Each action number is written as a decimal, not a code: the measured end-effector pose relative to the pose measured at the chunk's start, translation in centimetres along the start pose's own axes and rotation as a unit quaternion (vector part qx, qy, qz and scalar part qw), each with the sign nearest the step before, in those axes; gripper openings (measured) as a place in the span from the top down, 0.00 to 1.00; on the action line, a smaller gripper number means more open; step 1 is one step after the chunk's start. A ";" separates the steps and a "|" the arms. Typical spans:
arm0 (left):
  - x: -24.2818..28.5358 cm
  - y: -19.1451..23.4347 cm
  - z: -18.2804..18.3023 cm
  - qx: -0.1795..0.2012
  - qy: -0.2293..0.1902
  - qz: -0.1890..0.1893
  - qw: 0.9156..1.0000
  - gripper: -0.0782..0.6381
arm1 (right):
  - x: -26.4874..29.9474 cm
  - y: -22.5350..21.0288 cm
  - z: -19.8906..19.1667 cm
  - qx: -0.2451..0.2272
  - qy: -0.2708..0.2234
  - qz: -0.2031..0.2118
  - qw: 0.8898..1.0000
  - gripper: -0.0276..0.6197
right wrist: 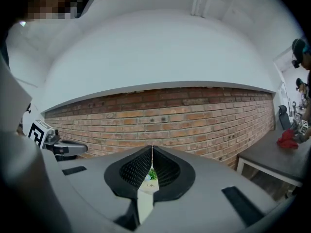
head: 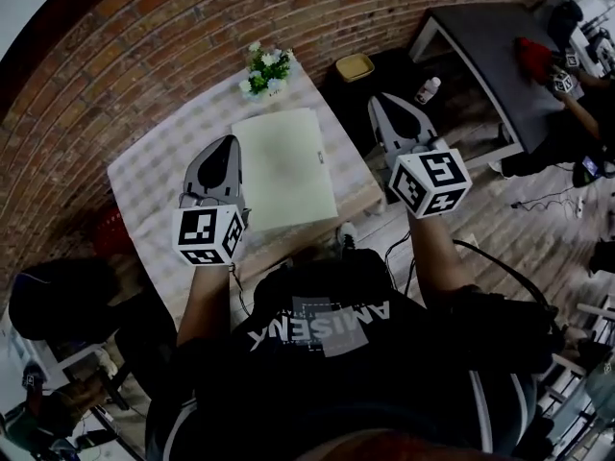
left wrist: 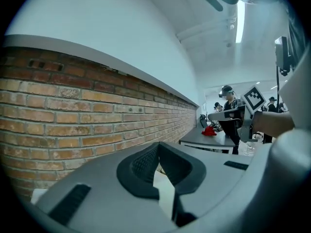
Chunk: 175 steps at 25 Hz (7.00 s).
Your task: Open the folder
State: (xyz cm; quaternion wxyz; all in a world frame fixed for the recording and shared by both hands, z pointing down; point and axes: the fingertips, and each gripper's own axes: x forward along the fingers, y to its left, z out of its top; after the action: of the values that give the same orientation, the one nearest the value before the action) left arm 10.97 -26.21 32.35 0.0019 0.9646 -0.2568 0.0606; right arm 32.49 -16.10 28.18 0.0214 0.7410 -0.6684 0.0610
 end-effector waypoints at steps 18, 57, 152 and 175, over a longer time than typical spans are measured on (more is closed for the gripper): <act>1.4 -1.5 0.7 0.015 0.006 0.086 0.996 0.87 | 5.9 -4.3 -0.3 0.001 0.010 0.097 0.995 0.89; -1.8 -2.7 -19.7 -0.046 0.186 0.126 0.973 0.87 | 19.8 -3.5 -28.2 0.002 0.250 0.173 0.953 0.89; -8.1 -0.6 -26.5 -0.048 0.166 0.083 0.981 0.78 | 21.3 -3.0 -33.6 0.021 0.360 0.148 0.921 0.82; -12.7 13.7 -34.8 -0.367 0.099 0.328 0.865 0.82 | 21.6 -2.7 -33.7 -0.021 0.389 0.106 0.915 0.82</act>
State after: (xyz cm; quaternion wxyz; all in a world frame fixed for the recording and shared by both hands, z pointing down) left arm -10.80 -30.59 65.02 0.3613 0.7430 -0.5607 0.0544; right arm 35.20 -33.37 64.35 0.2886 0.5826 -0.6832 0.3324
